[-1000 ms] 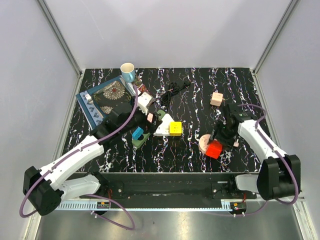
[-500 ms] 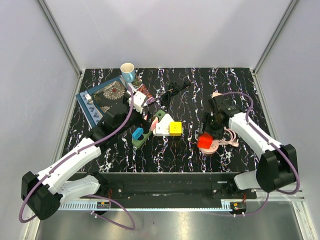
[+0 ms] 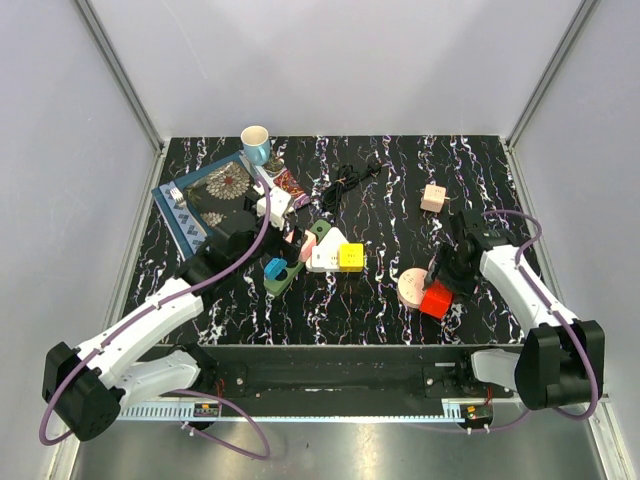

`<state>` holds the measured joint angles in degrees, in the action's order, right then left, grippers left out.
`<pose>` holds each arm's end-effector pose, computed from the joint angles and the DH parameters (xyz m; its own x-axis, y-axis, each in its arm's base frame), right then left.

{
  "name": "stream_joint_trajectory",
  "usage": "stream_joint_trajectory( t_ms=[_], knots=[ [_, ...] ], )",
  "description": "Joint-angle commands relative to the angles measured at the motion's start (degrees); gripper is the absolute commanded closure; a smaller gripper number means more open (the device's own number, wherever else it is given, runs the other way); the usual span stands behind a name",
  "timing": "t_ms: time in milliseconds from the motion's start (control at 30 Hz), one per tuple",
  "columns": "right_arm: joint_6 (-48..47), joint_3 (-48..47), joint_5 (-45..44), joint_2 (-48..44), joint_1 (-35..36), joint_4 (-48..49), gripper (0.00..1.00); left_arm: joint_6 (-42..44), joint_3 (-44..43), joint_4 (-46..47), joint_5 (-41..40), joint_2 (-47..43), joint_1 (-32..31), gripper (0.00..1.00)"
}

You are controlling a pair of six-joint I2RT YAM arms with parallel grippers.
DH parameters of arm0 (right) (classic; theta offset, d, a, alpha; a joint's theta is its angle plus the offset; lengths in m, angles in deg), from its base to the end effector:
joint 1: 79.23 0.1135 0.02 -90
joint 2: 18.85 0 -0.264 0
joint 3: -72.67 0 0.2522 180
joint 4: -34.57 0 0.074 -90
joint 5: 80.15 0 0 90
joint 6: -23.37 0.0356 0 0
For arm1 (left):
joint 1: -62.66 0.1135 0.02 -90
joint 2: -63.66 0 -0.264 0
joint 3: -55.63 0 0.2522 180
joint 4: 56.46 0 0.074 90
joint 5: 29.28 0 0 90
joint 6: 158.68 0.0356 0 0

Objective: Insert the plug

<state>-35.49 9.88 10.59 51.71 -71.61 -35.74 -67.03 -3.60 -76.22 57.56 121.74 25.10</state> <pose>0.2028 0.0276 0.2211 -0.9000 0.4013 -0.1702 0.3858 0.9151 0.1176 0.1886 -0.1425 0.3077 -0.2365 0.2182 -0.9468 0.5743 0.8174 0.0449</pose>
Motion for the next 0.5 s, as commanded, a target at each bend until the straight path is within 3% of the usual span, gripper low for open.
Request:
stream_joint_trajectory(
  t_ms=[0, 267, 467],
  knots=[
    [-2.2, 2.1, 4.5, 0.3, 0.2, 7.7, 1.0, 0.6, 0.0, 4.5, -1.7, -1.5, 0.4, 0.01],
    [-2.4, -2.7, 5.5, 8.3, 9.1, 15.3, 1.0, 0.7, 0.2, 4.9, -2.6, -1.2, 0.6, 0.01],
    [-5.7, -8.5, 5.2, 11.4, 11.5, 17.9, 1.0, 0.7, 0.0, 4.9, -2.5, -1.4, 1.0, 0.01]
  ],
)
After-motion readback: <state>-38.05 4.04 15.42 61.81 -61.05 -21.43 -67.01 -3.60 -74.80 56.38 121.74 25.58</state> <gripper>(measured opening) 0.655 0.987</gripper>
